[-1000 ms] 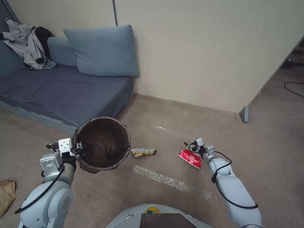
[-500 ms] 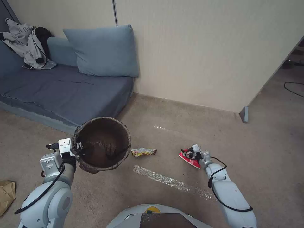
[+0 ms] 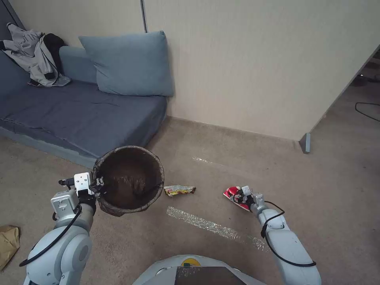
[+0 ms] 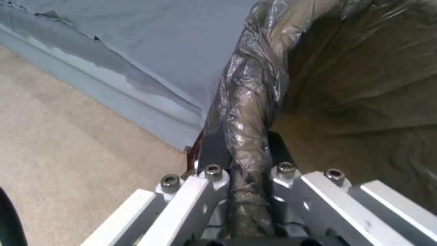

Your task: Pick up the trash bin, then pick up the garbage from the floor and place it into the trash bin.

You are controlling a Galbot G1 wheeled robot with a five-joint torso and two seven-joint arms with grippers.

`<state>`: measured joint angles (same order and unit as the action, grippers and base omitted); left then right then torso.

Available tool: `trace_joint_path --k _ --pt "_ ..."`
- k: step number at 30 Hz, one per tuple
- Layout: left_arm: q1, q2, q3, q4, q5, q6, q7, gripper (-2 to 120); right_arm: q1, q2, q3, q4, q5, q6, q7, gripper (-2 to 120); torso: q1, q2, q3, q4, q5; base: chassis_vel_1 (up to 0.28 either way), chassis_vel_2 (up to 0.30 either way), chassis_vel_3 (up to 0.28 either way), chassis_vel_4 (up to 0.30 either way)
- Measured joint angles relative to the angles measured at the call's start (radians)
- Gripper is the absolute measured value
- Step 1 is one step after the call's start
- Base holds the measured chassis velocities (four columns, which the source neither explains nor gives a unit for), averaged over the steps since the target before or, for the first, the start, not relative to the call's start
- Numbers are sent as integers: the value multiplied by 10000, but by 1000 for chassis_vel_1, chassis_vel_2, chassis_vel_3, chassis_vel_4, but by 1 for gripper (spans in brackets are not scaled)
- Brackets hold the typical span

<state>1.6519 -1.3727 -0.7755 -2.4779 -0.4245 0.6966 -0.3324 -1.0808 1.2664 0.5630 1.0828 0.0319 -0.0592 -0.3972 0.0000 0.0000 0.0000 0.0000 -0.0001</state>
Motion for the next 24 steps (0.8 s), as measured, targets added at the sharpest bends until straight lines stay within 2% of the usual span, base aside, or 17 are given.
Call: trace_joint_path --k 15,19,20,23,24 --pt "51 16 14 -49 -8 6 5 5 124 73 237 -474 -50 -334 -7 99 0 0 0 -1 2 0 0 0 0" --pt "73 23 41 -84 -9 6 5 5 88 85 274 -492 -49 -331 -2 84 0 0 0 -1 0 0 0 0 0" --pt "73 23 41 -84 -9 6 5 5 88 85 274 -492 -49 -331 -2 84 0 0 0 -1 0 0 0 0 0" --pt "78 42 68 -113 -9 6 6 5 62 102 291 -464 -40 -301 32 70 0 0 0 -4 -3 0 0 0 0" --pt "78 42 68 -113 -9 6 6 5 62 102 291 -464 -40 -301 32 70 0 0 0 -4 -3 0 0 0 0"
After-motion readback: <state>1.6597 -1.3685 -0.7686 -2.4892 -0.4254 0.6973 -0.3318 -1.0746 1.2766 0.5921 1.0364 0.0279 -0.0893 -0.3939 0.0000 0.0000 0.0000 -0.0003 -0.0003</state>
